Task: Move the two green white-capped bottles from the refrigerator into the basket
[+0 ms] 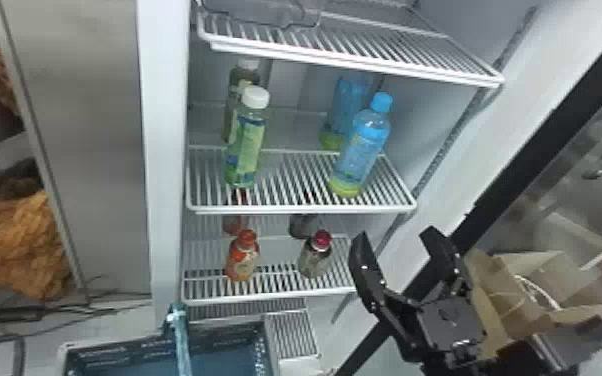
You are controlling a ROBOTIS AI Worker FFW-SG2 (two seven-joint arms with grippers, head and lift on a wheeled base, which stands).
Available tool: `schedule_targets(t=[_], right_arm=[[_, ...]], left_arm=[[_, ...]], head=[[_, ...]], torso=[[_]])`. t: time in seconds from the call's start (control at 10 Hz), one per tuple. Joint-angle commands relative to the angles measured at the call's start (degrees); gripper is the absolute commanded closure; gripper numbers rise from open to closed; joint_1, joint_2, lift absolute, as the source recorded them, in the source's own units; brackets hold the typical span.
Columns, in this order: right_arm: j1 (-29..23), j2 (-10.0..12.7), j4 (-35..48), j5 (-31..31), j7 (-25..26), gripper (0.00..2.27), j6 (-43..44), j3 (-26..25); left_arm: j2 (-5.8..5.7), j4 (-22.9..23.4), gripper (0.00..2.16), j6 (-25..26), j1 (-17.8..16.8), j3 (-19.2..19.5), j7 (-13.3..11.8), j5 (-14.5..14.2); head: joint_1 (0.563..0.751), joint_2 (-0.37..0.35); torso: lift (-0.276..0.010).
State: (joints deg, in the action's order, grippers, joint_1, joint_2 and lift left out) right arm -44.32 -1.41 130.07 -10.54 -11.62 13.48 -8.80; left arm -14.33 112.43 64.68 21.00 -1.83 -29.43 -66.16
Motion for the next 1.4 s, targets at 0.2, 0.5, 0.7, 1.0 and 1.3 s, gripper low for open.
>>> schedule_targets(t=[0.2, 0.5, 0.7, 1.0, 1.3], right_arm=[[0.87, -0.26, -1.05, -0.43, -0.07, 0.08, -1.38, 0.11], [4.10, -1.49, -4.28, -0.89, -0.07, 0.08, -2.50, 1.83], [7.19, -3.08, -7.24, -1.69, -0.16, 0.08, -2.93, 4.34], [13.10, -3.78, -12.16, -0.89, -0.25, 0.07, -2.93, 5.83], [18.16, -4.40, -15.82, -0.43, -0.25, 0.07, -4.61, 8.23]], left_arm=[[0.00, 0.00, 1.18, 0.00, 0.09, 0.11, -0.01, -0.22], [0.00, 0.00, 1.18, 0.00, -0.19, 0.00, -0.01, -0.22], [0.00, 0.00, 1.18, 0.00, -0.47, -0.23, -0.01, -0.11], [0.00, 0.00, 1.18, 0.00, -0.61, -0.23, 0.07, -0.11], [0.00, 0.00, 1.18, 0.00, -0.76, -0.23, 0.07, 0.01]], head=[[0.695, -0.350], [0.695, -0.350], [0.695, -0.350], [0.695, -0.350], [0.695, -0.342]], torso=[[-0.004], [-0.004], [-0.004], [-0.004], [-0.004]])
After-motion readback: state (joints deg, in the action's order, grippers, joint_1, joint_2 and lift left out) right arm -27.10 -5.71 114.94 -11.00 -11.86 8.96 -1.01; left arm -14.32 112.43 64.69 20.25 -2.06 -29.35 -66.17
